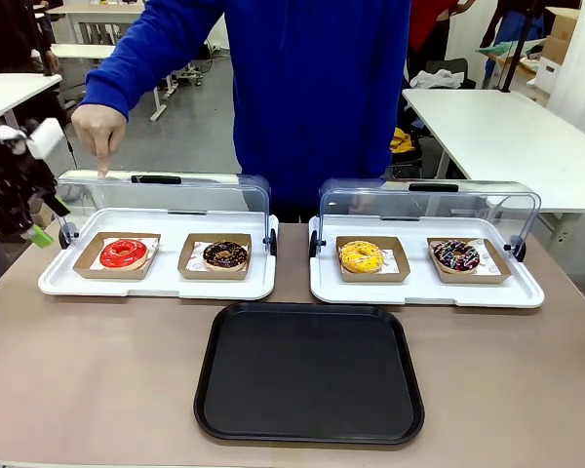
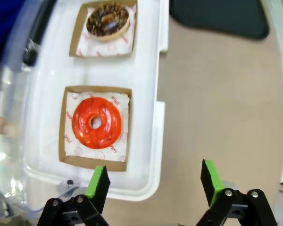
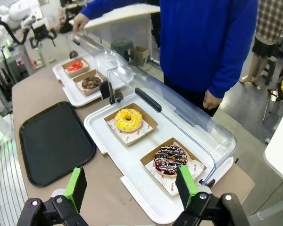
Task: Move the first donut from the left to the tray.
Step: Pick up the Paper togo box containing the Donut indicated by the person and place it on the Handle tray.
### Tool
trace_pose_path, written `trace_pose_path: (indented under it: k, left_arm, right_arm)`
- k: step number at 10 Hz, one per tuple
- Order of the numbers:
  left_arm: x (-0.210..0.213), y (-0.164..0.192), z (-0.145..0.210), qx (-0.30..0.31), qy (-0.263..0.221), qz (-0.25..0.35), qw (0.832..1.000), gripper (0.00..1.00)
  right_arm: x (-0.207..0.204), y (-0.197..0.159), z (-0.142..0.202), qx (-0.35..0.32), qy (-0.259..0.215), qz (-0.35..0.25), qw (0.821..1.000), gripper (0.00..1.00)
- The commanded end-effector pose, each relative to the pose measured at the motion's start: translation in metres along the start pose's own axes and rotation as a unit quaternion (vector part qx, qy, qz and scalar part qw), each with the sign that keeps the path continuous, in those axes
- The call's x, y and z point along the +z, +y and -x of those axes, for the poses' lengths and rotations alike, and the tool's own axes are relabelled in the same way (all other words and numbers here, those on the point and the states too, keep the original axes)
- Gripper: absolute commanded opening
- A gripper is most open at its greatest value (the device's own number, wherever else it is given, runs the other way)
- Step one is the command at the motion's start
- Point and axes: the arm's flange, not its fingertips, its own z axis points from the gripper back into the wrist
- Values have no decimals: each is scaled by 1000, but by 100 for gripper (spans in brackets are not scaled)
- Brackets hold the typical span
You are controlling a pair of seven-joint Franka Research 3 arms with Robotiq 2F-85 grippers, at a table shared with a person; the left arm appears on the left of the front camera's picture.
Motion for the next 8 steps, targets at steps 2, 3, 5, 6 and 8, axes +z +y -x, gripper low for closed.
trace_pose_path:
  k: [2,3,5,6,8]
  left_arm:
    - [-45,-5,5,-39,60,-70,995,100]
    - [-55,-1,8,-46,72,-75,993,100]
    - [-72,14,14,-51,96,-75,991,100]
    - [-80,20,15,-53,103,-68,991,100]
    - [-83,25,13,-28,106,-72,991,100]
  right_arm:
    - [0,-3,-2,12,-16,1,1000,100]
    - [0,-3,-2,12,-16,1,1000,100]
    - [0,-3,-2,12,-16,1,1000,100]
    - [0,-3,-2,12,-16,1,1000,100]
    - [0,-3,-2,12,-16,1,1000,100]
